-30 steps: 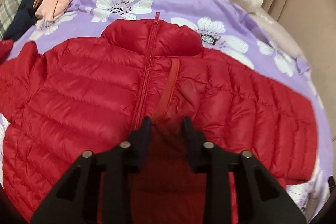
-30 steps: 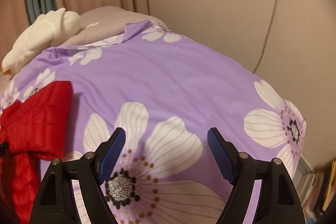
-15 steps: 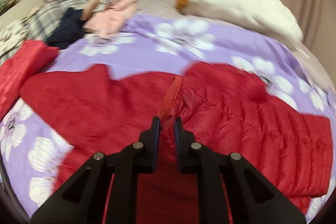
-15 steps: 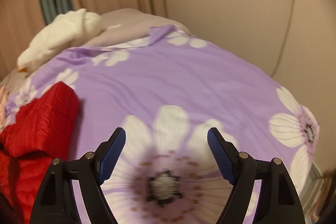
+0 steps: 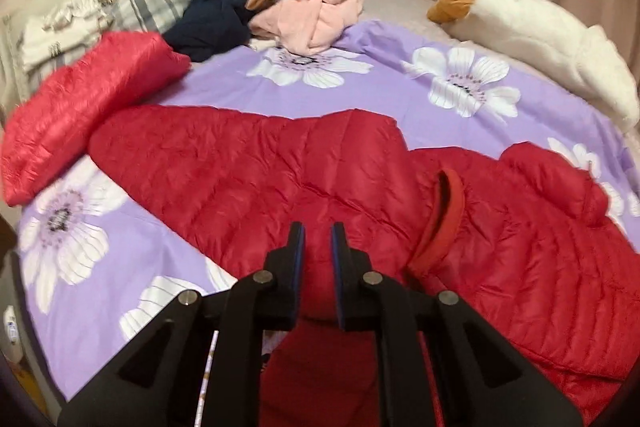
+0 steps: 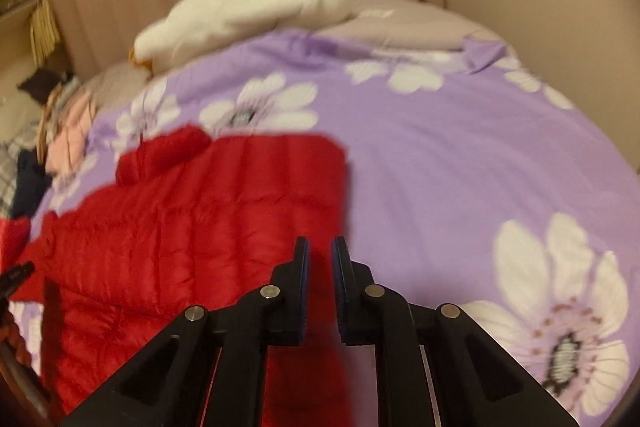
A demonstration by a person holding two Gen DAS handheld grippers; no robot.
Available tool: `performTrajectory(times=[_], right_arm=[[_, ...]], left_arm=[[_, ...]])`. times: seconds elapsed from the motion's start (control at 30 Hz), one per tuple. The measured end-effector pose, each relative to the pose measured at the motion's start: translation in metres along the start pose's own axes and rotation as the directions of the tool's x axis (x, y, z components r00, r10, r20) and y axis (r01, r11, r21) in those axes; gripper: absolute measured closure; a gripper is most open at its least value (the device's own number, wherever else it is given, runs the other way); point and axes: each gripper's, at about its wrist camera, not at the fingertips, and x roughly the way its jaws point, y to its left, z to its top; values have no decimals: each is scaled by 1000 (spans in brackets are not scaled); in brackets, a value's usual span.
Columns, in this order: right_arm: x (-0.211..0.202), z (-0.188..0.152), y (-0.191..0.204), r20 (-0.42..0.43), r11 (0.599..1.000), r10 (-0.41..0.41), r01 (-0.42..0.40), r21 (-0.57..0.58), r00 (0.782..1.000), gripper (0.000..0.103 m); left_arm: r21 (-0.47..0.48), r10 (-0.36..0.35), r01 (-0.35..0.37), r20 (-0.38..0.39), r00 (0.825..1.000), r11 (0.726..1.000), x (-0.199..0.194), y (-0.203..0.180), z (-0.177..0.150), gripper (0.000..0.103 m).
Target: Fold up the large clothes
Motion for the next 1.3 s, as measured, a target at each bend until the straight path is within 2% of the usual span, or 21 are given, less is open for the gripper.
performTrajectory(times=[0.1,0.13,0.2,0.23,0.3,0.37,0.5,0.67,0.7,0.8,0.9,1.0,1.13,1.23,1.3], right_arm=[[13,-3,12,-26,999,-23,22,-35,999,90],[14,-3,15,-30,999,-33,32,-33,999,90],[9,3,18,-9,1000,14,-14,-7,1000,90],[7,8,21,11,999,39,-39,-7,999,90],[10,16,31,18,999,25,-24,-32,1000,90],[22,18,41,-11,998,15,-16,-60,1000,90],[54,2,40,-87,999,10,-13,-34,996,90],[60,-6,49,-91,998,-27,22,-62,996,90],[57,-3,50,-93,999,-16,11,-52,996,90],[43,7,55,-79,995,96,-96,4,992,90],[36,12,72,-54,990,142,-142,-6,988,90],[50,3,87,-101,991,119,-124,-47,988,90],[64,-9,87,-120,993,102,-107,-41,988,90],[54,-3,87,-120,993,106,-112,-41,987,90],[42,2,85,-95,993,98,-103,-50,991,90]], left_arm=[[57,-126,124,31,991,991,-13,-9,2,90],[72,-149,146,41,988,987,-17,-16,3,90],[88,-205,200,53,977,976,-18,-31,6,89],[99,-210,205,41,977,974,-14,-40,7,89],[115,-195,193,8,981,975,-1,-51,4,87],[125,-154,158,-39,987,979,17,-59,-4,89],[80,-145,155,-122,982,985,48,-54,-21,87],[79,-156,166,-112,981,983,42,-51,-18,89],[77,-162,170,-107,981,982,39,-50,-17,89],[120,-170,179,-81,982,976,25,-53,-14,91],[149,-203,215,-92,975,965,22,-61,-17,91],[165,-154,174,-126,980,971,35,-62,-25,86],[126,-187,203,-126,974,971,35,-51,-24,86],[125,-175,189,-110,978,974,25,-43,-17,87],[98,-195,204,-94,976,974,17,-32,-10,88]])
